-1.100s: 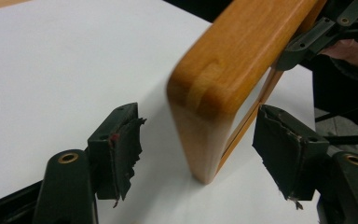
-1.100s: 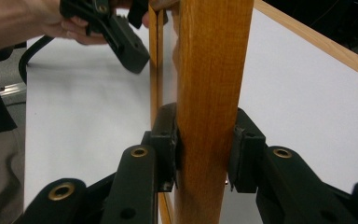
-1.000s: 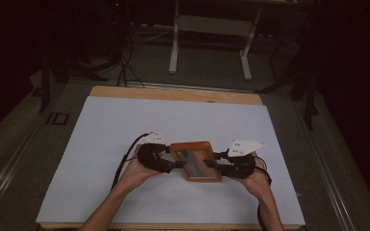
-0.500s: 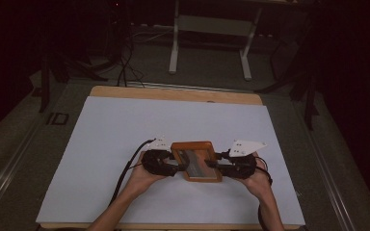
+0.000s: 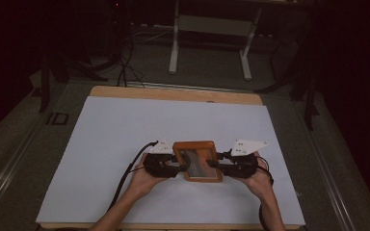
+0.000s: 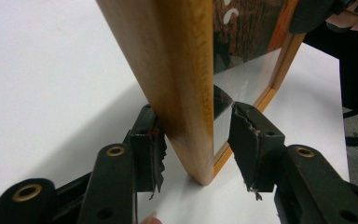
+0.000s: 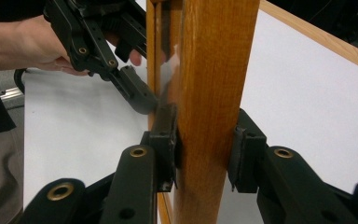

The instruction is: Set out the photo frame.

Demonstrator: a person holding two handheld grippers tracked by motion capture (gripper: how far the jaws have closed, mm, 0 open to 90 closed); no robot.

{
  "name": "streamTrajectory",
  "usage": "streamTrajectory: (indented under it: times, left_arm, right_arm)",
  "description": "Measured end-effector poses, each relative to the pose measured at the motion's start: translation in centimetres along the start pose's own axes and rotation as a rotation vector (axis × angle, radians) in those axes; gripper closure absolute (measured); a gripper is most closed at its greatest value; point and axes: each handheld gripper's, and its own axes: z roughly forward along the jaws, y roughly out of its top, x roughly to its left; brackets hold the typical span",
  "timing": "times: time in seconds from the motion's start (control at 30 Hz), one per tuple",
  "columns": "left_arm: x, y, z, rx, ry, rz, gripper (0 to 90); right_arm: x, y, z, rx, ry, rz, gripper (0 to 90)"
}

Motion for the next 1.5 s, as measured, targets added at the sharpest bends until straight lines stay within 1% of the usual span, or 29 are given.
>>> streamTrajectory:
  times: [0.07,0.2,0.27,0.43,0.6,0.77,1.17,1.5]
  left_arm:
    - [-0.1,0.0,-0.1,-0.001,0.001,-0.001,58.5]
    - [-0.2,0.1,-0.1,0.003,0.002,-0.012,59.6]
    - [-0.1,0.2,-0.2,0.003,0.001,-0.017,59.8]
    - [-0.1,0.4,-0.6,0.008,0.025,-0.012,60.2]
    - [0.0,0.7,-1.3,-0.006,0.023,-0.02,60.7]
    - [0.1,1.0,-2.2,-0.016,0.032,-0.005,61.6]
    - [0.2,1.5,-3.4,-0.035,0.04,0.002,62.9]
    - [0.5,1.7,-4.2,-0.033,0.052,0.002,62.9]
  right_arm:
    - [0.0,-0.1,-0.1,0.006,-0.005,0.007,65.7]
    - [-0.2,-0.2,-0.1,-0.003,0.001,0.02,65.1]
    - [-0.2,-0.1,-0.1,0.0,0.001,0.021,65.0]
    - [-0.1,0.1,0.1,0.007,-0.003,0.008,64.3]
    - [-0.1,0.4,0.3,-0.004,-0.009,0.013,63.8]
    - [-0.1,0.7,0.6,-0.018,-0.007,0.023,63.2]
    - [-0.1,1.3,0.8,-0.039,0.003,0.046,62.4]
    - [-0.1,1.6,1.2,-0.049,0.007,0.054,62.4]
